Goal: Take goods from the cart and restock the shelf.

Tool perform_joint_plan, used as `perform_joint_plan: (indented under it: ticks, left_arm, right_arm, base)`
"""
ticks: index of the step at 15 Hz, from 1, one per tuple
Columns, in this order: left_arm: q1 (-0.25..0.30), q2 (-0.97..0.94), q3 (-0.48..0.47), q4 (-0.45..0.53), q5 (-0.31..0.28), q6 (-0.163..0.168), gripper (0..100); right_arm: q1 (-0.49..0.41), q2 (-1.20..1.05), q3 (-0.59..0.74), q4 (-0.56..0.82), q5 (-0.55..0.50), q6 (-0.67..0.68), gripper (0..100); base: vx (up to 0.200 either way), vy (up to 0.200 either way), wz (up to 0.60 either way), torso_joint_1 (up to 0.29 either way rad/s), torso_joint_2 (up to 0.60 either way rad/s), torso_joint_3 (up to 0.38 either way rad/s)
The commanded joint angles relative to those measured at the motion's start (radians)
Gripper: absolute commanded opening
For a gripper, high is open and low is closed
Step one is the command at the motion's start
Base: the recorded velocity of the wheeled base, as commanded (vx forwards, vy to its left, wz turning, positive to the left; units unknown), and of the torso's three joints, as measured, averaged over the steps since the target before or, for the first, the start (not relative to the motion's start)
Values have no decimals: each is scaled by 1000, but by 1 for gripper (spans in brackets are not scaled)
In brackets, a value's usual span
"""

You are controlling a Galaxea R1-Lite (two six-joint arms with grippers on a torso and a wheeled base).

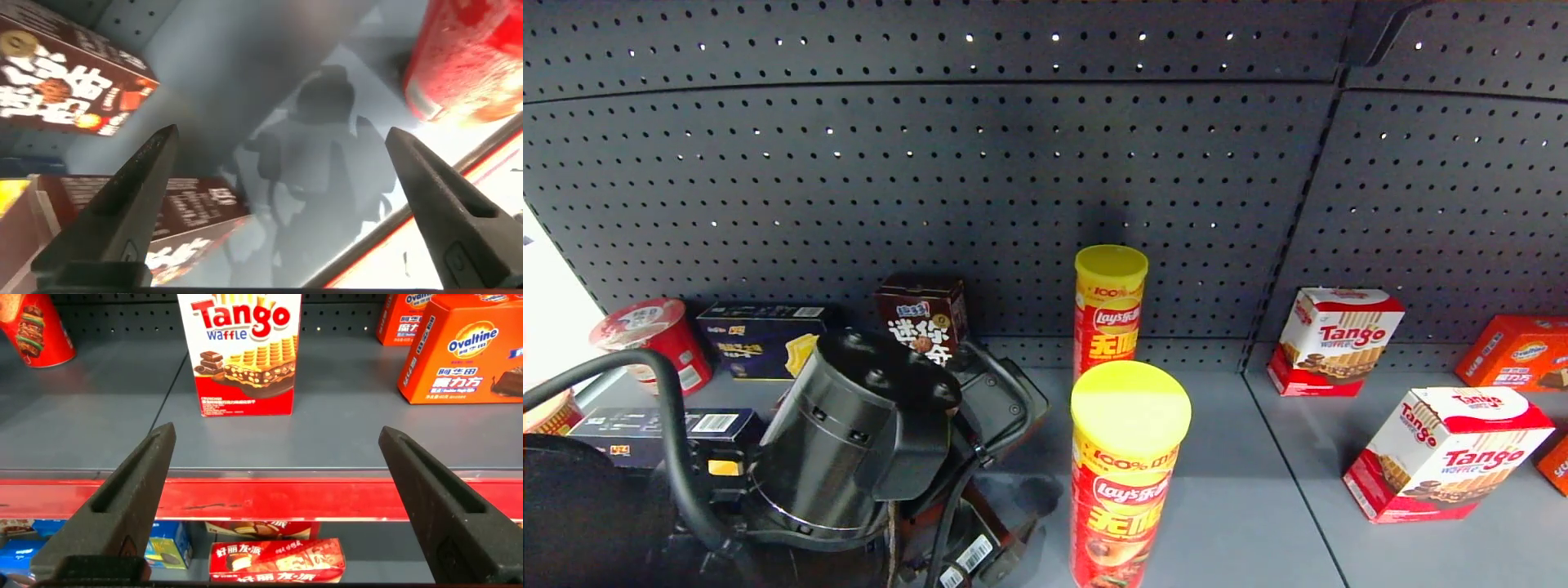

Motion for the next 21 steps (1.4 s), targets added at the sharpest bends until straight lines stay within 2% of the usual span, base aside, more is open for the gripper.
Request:
perform_joint_plan:
  ticks: [1,2,5,7,9,14,21]
  left_arm:
    - [-2,9,-11,-2,1,-5,100]
    - [3,9,-18,-3,1,-9,100]
    - [-6,-7,-40,3,5,-51,100]
    - [-14,-16,6,3,7,-92,100]
    - [-19,-8,8,3,7,-138,100]
    - [-28,41,5,3,24,-158,100]
    - [-37,68,-18,-3,25,-158,100]
  right_arm:
    - [0,1,0,-2,0,-1,100]
    - [0,1,0,-2,0,-1,100]
    - [0,1,0,0,2,-1,100]
    - [0,1,0,1,0,-1,100]
    - [0,1,0,1,0,-1,100]
    - [0,1,0,0,-1,-1,100]
    - [0,1,0,0,-1,-1,100]
  base:
    - [0,0,0,0,0,0]
    - [0,0,0,0,0,0]
    - [0,0,0,0,0,0]
    - [0,0,0,0,0,0]
    - [0,0,0,0,0,0]
    - [0,0,0,0,0,0]
    - [0,0,0,0,0,0]
